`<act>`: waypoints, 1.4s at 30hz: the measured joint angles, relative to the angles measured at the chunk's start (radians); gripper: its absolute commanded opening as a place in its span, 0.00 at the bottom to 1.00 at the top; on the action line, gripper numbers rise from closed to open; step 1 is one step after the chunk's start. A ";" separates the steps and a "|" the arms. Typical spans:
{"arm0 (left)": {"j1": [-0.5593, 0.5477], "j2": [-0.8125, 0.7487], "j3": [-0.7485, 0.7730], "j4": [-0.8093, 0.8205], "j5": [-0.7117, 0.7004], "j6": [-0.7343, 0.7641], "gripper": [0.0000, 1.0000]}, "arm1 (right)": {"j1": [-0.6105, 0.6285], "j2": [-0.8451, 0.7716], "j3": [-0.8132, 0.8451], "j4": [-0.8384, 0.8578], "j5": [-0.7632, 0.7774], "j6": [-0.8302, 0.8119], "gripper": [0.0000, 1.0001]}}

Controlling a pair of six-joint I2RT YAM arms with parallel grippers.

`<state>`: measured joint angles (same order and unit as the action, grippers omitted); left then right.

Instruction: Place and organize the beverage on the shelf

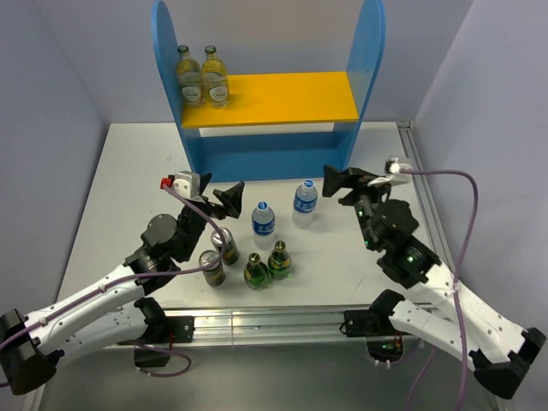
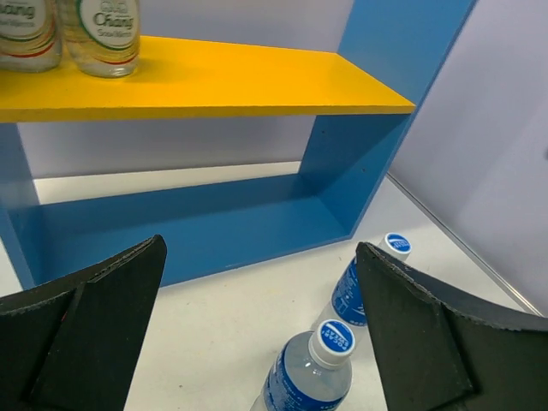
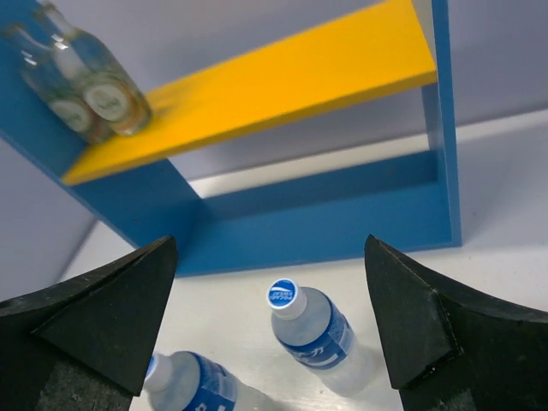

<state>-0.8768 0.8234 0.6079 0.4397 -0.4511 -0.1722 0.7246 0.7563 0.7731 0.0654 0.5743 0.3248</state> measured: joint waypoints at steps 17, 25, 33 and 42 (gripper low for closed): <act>-0.002 -0.192 -0.220 0.096 -0.396 -0.038 0.99 | 0.008 -0.011 -0.168 -0.008 -0.004 -0.076 1.00; -0.002 -0.192 -0.185 0.043 -0.437 -0.055 0.98 | 0.009 0.156 -0.167 0.012 0.011 -0.060 1.00; -0.002 -0.220 -0.185 0.039 -0.436 -0.055 0.97 | 0.009 0.328 -0.167 0.097 -0.008 -0.027 1.00; -0.002 -0.220 -0.185 0.026 -0.435 -0.055 0.97 | 0.011 0.438 -0.167 0.167 -0.025 -0.005 1.00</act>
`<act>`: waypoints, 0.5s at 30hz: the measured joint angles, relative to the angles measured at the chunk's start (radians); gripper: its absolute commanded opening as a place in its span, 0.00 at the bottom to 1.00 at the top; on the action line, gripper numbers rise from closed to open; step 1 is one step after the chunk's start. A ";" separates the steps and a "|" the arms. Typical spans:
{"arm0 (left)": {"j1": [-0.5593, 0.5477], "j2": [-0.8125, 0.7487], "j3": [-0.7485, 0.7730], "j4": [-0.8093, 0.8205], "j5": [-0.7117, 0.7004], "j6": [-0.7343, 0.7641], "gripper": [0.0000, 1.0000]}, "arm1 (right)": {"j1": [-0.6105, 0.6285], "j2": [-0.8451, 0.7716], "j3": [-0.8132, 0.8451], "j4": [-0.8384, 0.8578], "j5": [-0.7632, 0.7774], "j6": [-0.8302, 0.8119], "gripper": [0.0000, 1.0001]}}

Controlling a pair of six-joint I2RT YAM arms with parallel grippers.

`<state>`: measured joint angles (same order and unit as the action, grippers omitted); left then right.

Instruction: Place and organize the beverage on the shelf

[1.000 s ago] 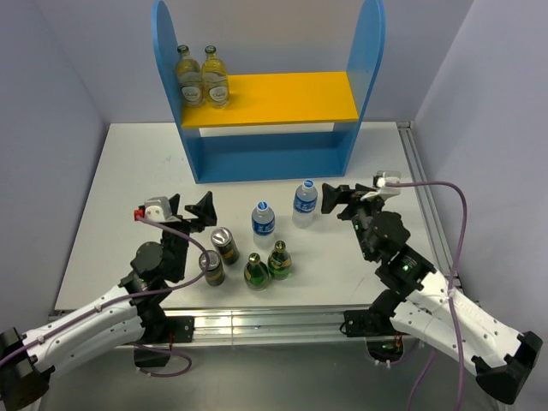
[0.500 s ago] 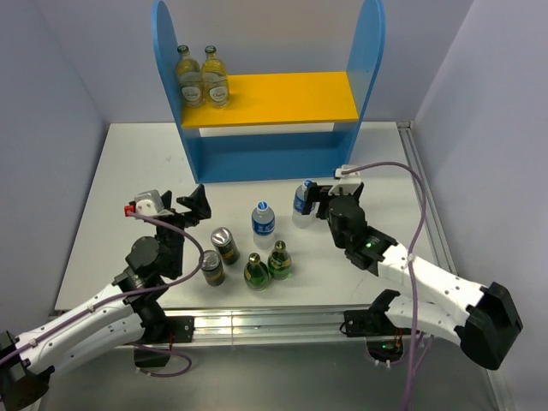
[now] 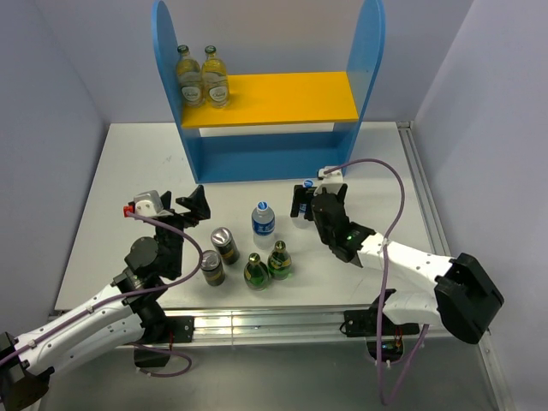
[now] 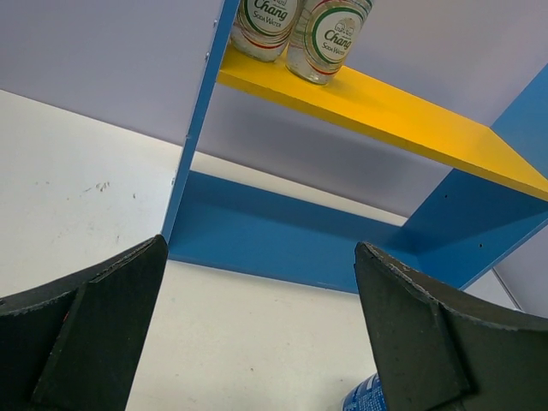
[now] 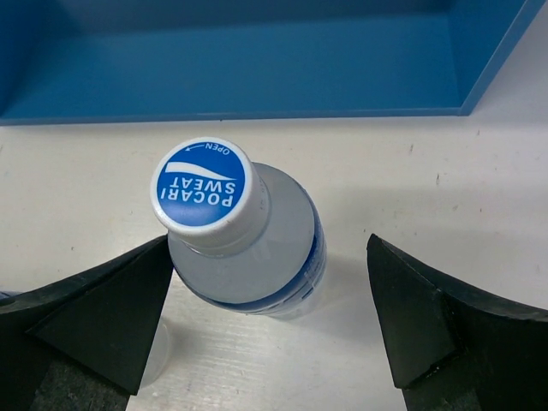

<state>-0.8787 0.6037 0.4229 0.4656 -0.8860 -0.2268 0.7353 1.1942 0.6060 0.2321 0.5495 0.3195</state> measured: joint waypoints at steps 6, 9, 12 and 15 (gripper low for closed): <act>-0.001 0.000 0.000 0.000 0.002 0.000 0.97 | 0.000 0.059 0.000 0.052 0.002 0.001 0.99; -0.001 0.000 0.000 -0.001 0.002 0.000 0.97 | 0.000 0.117 0.000 0.090 0.015 -0.002 0.97; -0.002 0.000 0.000 -0.001 0.002 0.000 0.97 | 0.000 0.181 0.000 0.133 0.037 -0.009 0.87; -0.002 0.000 0.000 -0.001 0.003 0.000 0.97 | 0.001 0.241 -0.002 0.209 0.066 -0.027 0.52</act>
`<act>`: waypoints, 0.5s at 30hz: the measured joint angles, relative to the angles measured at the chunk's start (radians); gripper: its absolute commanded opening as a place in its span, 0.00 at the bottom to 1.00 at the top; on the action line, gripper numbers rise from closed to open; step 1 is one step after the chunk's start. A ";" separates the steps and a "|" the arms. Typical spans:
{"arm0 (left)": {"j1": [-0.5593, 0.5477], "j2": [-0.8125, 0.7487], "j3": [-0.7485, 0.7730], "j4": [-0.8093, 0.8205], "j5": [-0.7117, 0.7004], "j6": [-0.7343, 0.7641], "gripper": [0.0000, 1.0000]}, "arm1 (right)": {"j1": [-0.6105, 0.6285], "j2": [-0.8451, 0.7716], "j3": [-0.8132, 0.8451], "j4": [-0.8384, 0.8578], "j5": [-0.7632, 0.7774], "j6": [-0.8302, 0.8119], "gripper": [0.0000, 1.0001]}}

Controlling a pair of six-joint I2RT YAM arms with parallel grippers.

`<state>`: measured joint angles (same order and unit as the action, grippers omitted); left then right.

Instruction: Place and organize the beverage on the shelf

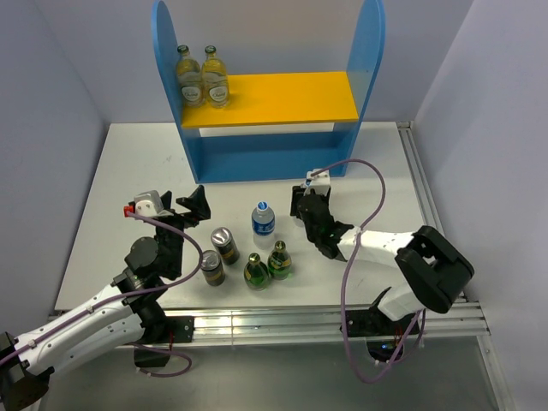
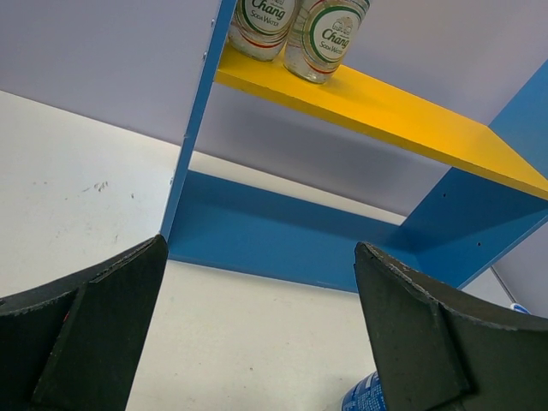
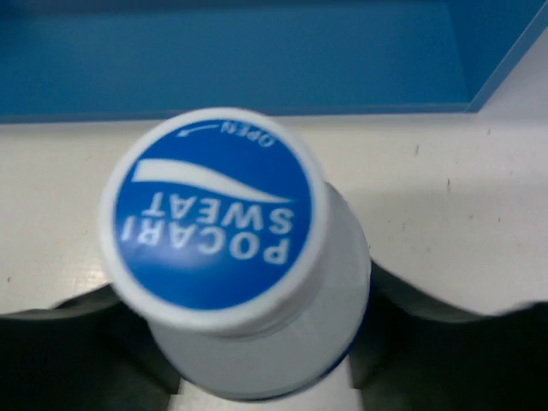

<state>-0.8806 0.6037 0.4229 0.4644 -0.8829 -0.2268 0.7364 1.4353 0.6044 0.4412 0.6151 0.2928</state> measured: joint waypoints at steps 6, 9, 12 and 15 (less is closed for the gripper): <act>0.000 0.000 0.000 0.000 0.002 0.000 0.97 | 0.002 0.040 -0.005 0.097 0.047 -0.050 0.00; 0.000 0.000 0.000 0.000 0.002 0.000 0.97 | 0.006 0.010 -0.004 0.045 0.051 -0.069 0.00; 0.000 0.000 0.000 0.000 0.003 0.000 0.97 | 0.011 -0.095 0.006 -0.099 0.056 -0.088 0.00; 0.000 0.001 0.000 -0.001 0.003 0.000 0.97 | 0.013 -0.233 0.089 -0.269 0.057 -0.111 0.00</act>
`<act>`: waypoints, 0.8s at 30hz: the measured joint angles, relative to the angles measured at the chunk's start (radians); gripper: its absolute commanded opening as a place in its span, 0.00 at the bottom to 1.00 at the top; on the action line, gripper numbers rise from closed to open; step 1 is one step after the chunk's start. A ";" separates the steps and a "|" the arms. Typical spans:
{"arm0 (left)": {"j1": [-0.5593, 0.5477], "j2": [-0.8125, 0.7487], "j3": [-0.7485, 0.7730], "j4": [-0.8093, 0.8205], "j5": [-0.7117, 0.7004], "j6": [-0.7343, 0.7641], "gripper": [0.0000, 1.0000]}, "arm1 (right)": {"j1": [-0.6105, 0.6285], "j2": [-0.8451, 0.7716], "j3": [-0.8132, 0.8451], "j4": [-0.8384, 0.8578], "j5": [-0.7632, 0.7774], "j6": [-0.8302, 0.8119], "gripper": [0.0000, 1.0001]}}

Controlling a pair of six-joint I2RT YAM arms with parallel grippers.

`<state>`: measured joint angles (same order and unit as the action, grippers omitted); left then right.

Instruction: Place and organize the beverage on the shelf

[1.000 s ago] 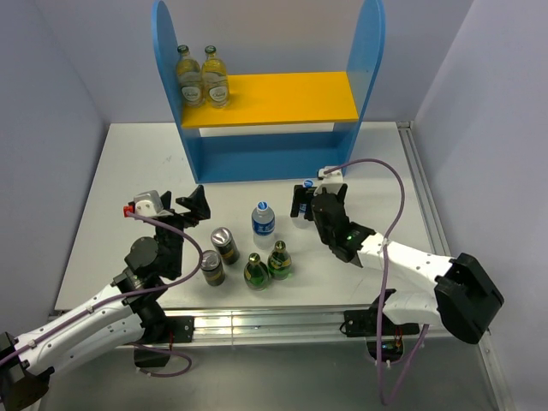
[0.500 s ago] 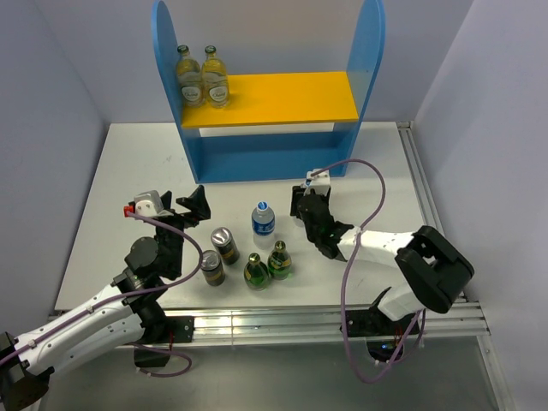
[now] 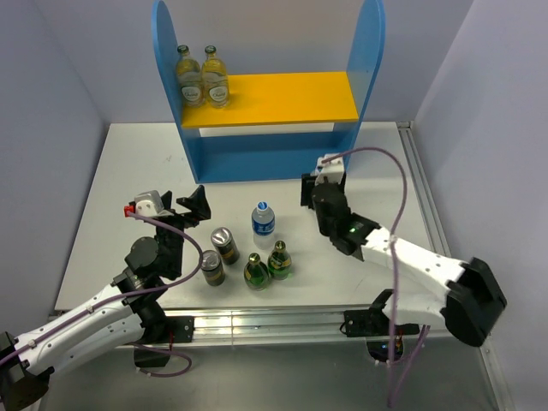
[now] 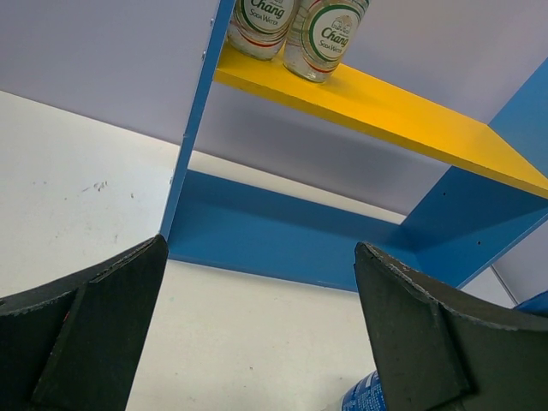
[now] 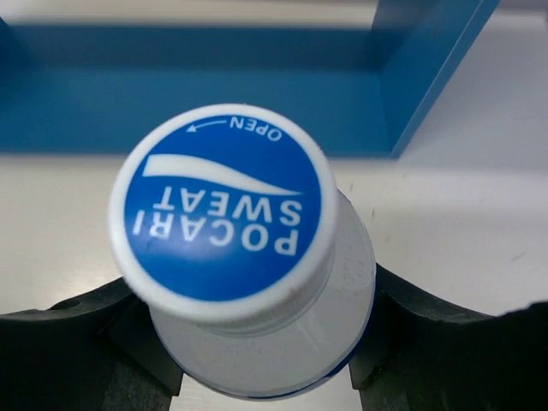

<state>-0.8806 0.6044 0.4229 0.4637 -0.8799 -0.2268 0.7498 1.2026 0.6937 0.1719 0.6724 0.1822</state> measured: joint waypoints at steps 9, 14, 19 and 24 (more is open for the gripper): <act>0.000 0.002 0.000 -0.002 0.000 0.000 0.97 | 0.000 -0.130 0.535 -0.216 -0.002 -0.100 0.00; 0.000 0.002 0.000 -0.002 0.000 0.000 0.97 | -0.046 -0.015 0.813 -0.275 -0.024 -0.175 0.00; 0.000 0.001 0.000 -0.002 0.001 0.000 0.97 | -0.188 0.236 1.118 -0.417 -0.119 -0.180 0.00; 0.000 0.009 0.000 -0.001 0.008 0.000 0.97 | -0.317 0.570 1.517 -0.624 -0.240 -0.171 0.00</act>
<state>-0.8806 0.6136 0.4229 0.4629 -0.8722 -0.2264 0.4328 1.7729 2.2105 -0.4526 0.4320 0.0116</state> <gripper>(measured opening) 0.972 0.666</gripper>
